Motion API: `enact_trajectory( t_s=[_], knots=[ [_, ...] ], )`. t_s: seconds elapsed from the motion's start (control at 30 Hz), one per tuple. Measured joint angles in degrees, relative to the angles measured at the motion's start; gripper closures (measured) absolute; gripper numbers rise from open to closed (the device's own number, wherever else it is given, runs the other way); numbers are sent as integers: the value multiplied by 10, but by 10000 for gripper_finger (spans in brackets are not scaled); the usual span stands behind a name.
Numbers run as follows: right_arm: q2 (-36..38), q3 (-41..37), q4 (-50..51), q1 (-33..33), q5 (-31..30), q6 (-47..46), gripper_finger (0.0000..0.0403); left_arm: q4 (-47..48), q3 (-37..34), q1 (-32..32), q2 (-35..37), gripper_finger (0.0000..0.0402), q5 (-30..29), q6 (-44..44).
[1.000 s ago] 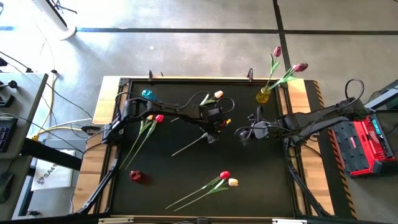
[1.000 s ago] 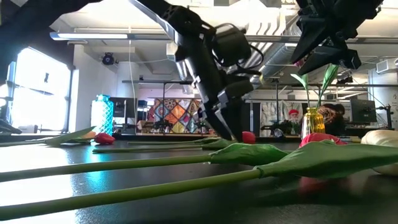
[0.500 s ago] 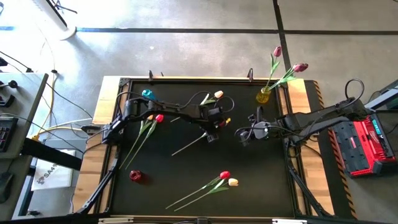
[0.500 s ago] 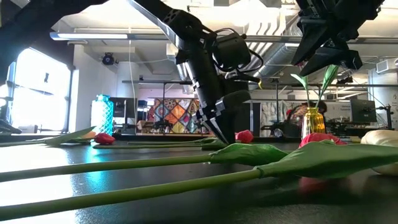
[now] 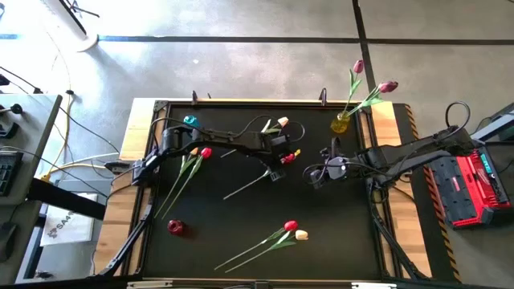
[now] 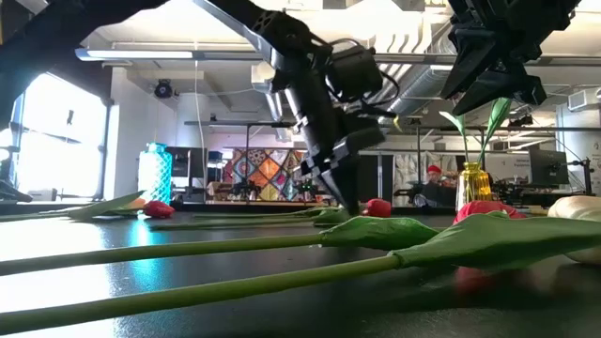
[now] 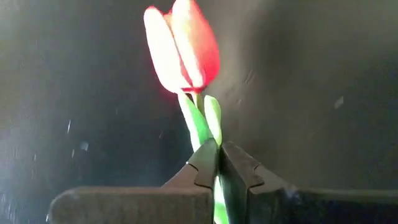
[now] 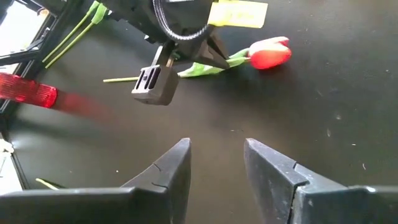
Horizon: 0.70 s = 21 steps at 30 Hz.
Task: Sort flowers into vase by color
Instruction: Put the center light red flower into the blue vase
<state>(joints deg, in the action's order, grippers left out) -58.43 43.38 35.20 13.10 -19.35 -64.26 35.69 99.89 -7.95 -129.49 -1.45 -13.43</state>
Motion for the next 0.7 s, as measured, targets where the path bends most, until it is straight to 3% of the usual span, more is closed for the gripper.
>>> enact_trajectory(
  t_s=[0.4,0.7],
  knots=[
    [0,0,0,0,-6,-4,265,27,70,-23,9,401,39,2],
    [0,0,0,0,-6,-13,265,22,72,-29,11,401,61,5]
  ],
)
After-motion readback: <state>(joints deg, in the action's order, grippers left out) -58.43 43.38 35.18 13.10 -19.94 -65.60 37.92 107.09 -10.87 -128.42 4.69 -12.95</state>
